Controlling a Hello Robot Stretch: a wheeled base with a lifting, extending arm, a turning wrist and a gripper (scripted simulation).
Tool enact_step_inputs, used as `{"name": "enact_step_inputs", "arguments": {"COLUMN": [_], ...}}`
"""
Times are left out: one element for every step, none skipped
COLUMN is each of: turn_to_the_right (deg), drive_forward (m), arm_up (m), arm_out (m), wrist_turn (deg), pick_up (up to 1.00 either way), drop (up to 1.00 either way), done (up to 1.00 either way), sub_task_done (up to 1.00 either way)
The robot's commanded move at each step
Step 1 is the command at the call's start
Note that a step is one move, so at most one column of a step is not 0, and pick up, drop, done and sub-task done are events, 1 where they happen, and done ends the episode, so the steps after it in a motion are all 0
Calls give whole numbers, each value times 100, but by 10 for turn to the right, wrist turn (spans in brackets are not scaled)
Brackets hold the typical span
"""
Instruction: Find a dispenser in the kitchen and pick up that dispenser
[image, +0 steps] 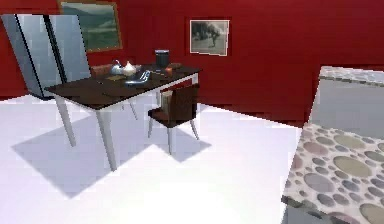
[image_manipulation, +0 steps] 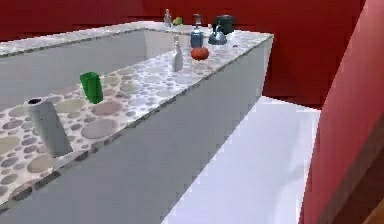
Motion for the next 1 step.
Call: {"name": "enact_step_inputs", "arguments": {"turn_to_the_right": [90], "drive_forward": [0], "arm_up": [0], "arm_out": [0], "wrist_turn": [0], "pick_up": [0], "drop": [0], "done": [0], "sub_task_done": [0]}}
